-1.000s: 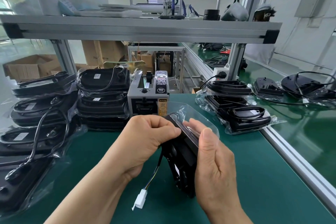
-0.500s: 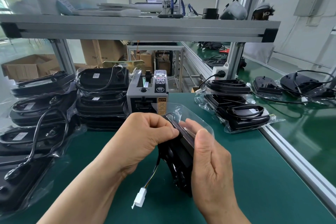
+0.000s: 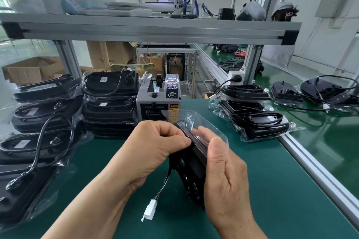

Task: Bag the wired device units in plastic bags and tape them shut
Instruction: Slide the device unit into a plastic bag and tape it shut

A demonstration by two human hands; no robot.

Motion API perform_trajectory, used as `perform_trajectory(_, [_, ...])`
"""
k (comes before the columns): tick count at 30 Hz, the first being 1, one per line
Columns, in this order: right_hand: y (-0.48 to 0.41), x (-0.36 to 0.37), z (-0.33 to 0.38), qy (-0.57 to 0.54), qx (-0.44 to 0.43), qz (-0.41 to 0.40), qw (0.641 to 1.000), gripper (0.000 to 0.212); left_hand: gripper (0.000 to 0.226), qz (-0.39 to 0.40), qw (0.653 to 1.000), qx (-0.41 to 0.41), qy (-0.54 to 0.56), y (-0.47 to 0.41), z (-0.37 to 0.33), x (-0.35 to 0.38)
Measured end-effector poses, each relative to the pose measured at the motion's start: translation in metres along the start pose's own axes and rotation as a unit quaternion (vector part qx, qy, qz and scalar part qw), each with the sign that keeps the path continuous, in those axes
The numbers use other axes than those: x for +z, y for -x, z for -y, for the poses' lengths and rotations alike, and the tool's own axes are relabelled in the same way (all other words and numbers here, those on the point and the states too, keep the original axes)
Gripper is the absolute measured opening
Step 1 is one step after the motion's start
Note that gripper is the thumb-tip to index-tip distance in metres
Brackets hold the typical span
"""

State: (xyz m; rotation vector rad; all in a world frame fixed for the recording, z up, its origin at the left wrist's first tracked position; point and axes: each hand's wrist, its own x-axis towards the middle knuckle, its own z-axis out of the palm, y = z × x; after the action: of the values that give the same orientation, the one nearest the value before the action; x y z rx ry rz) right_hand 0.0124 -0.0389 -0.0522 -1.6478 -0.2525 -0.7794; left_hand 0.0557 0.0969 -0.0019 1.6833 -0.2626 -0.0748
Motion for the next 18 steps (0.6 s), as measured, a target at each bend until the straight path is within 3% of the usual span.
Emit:
perform_trajectory(10, [0.000,0.001,-0.002,-0.011,0.004,0.007,1.000,0.037,0.013,-0.017,1.000,-0.001,-0.007,0.000,0.003,0.001])
perform_trajectory(13, [-0.001,0.001,0.000,-0.010,-0.006,0.006,1.000,0.035,0.012,-0.059,0.998,-0.002,-0.012,0.002,0.006,0.005])
perform_trajectory(16, [-0.001,0.000,0.000,-0.006,-0.023,0.011,1.000,0.036,0.044,-0.149,0.989,-0.019,-0.003,0.002,0.016,0.013])
perform_trajectory(18, [0.000,0.001,-0.002,-0.021,-0.011,0.016,1.000,0.038,0.051,-0.174,0.984,-0.026,0.033,0.004,0.020,0.020])
